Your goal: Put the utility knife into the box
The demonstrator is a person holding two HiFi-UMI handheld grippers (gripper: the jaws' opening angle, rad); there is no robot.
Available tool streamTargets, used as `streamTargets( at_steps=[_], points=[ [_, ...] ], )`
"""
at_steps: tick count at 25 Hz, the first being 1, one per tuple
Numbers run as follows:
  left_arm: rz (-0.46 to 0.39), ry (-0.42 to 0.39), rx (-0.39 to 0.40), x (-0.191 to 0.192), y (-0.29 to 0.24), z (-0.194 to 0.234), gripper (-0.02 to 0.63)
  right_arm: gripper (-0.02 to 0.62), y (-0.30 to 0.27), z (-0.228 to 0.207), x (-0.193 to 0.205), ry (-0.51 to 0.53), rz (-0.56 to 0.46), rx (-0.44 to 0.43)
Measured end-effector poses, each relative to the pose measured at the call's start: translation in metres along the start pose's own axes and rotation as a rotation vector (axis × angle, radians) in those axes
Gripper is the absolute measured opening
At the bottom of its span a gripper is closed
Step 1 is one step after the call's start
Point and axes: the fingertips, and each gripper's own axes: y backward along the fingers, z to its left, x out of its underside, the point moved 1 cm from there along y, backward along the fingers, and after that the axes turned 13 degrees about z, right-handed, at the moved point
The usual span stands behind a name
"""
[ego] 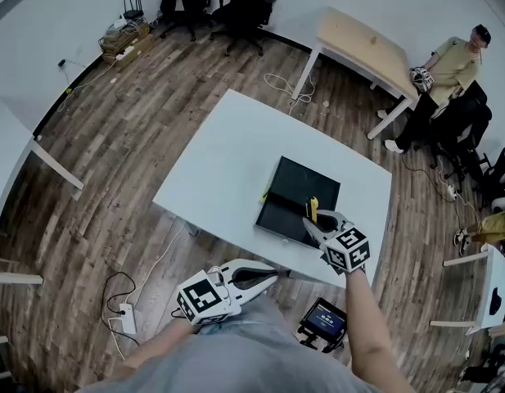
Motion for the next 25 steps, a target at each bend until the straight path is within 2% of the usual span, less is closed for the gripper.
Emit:
streamTargets(
  at_steps=[7, 11, 21, 25],
  points=[
    [0.013, 0.014, -0.026, 0.005, -0.001, 0.004, 0.018, 0.071, -0.029, -0.011, 0.013, -0.114, -0.018, -0.120],
    [0.027, 0.024, -0.033, 0.007, -0.003, 0.006, 0.018, 0.071, -0.046, -0.019, 0.022, -0.145, -0.015, -0.150],
    [0.060, 0.010, -0.040, 0.010, -0.016, 0.009, 0.018, 0.071, -0.090, -0.021, 0.053, -0.002, 0.152, -0.148],
    [0.068, 0.023, -0.056, 0.009, -0.015, 0.011, 0.018, 0.071, -0.106, -0.019, 0.067, 0.081, 0.258, -0.117]
  ],
)
